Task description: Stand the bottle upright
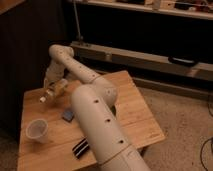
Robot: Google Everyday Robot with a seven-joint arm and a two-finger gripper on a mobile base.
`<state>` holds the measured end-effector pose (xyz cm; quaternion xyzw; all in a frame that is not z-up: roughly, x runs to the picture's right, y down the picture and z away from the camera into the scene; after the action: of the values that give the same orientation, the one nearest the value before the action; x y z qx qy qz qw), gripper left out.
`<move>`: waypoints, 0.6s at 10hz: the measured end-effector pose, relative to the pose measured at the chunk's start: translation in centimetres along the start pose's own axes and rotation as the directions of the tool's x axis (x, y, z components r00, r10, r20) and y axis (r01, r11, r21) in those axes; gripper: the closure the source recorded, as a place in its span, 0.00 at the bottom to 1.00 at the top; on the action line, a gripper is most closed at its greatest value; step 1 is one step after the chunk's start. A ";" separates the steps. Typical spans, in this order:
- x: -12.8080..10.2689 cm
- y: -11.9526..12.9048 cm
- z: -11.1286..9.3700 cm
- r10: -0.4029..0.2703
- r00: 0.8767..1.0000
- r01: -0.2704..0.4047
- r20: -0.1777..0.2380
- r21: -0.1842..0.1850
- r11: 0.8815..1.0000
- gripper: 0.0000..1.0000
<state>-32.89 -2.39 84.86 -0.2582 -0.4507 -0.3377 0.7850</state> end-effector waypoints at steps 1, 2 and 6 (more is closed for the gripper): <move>-0.9 0.4 -2.3 0.012 0.999 -0.013 0.033 0.032 0.999 1.00; -1.7 0.8 -3.8 0.020 0.998 -0.024 0.068 0.061 0.998 1.00; -3.9 2.7 -5.7 0.047 0.983 -0.074 0.175 0.150 0.986 1.00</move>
<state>-29.20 -3.57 78.47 -0.2377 -0.5331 -0.2539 0.7712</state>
